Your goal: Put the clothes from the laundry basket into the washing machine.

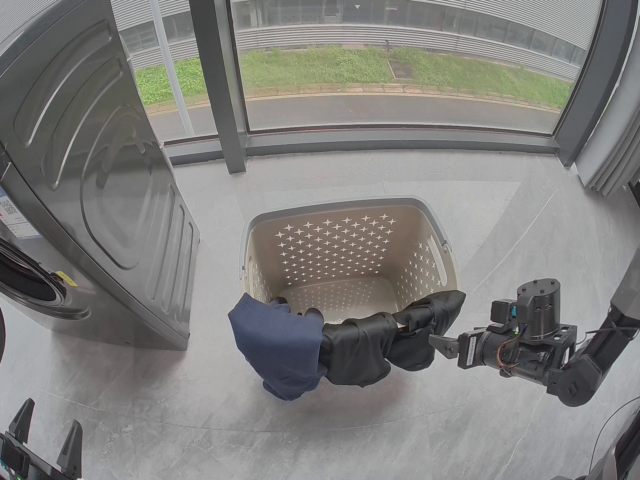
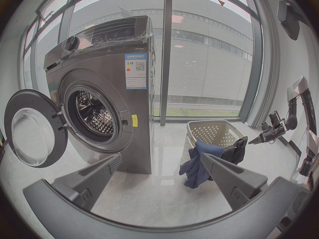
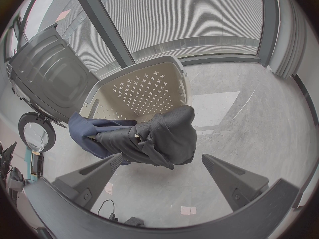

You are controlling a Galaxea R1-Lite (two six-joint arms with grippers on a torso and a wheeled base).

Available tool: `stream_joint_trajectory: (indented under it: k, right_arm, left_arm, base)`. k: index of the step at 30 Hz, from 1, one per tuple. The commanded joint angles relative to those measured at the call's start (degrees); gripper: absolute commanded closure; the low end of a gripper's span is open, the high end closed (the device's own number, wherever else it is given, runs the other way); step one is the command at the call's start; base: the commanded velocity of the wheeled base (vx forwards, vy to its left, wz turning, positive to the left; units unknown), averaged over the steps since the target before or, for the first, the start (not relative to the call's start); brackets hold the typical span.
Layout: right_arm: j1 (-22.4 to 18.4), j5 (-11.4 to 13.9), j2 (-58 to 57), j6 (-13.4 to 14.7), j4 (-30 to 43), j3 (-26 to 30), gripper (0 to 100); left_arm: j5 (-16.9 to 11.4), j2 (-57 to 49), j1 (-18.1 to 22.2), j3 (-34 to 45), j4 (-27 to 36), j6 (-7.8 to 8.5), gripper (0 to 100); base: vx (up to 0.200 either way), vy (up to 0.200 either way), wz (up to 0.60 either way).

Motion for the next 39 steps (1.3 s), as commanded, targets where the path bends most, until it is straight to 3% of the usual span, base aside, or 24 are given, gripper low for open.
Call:
stream_joint_trajectory:
  k: [1,12,13,23,27,35,39]
  right_arm:
    - [-0.3,-0.2,5.5,0.0,-1.3,-3.0,0]
    - [-0.8,-0.3,10.8,0.8,-1.8,-9.3,0]
    - [-0.8,-0.2,11.0,0.9,-1.8,-9.4,100]
    - [-0.5,-0.2,11.0,1.0,-2.6,-9.4,100]
    - [0.3,-0.2,9.6,1.0,-5.1,-6.9,100]
    - [8.1,0.0,-3.4,3.6,-6.3,2.6,100]
    - [8.4,-0.1,-3.9,4.0,-6.6,3.7,100]
  left_arm:
    - [0.0,-0.5,0.0,0.9,0.0,-0.02,0]
    - [0.0,-0.5,0.0,0.9,0.0,-0.02,0]
    - [0.0,-0.5,0.0,0.9,0.0,-0.02,0]
    - [0.0,-0.6,0.0,0.9,0.0,-0.02,0]
    - [0.0,-0.5,0.0,0.9,0.0,-0.02,0]
    - [0.0,-0.6,0.0,0.9,0.0,-0.02,0]
    - [0.0,-0.5,0.0,0.9,0.0,-0.02,0]
  base:
    - [0.0,0.0,0.0]
    - [0.0,0.0,0.0]
    - [0.0,0.0,0.0]
    - [0.0,0.0,0.0]
    - [0.0,0.0,0.0]
    - [0.0,0.0,0.0]
    - [0.0,0.0,0.0]
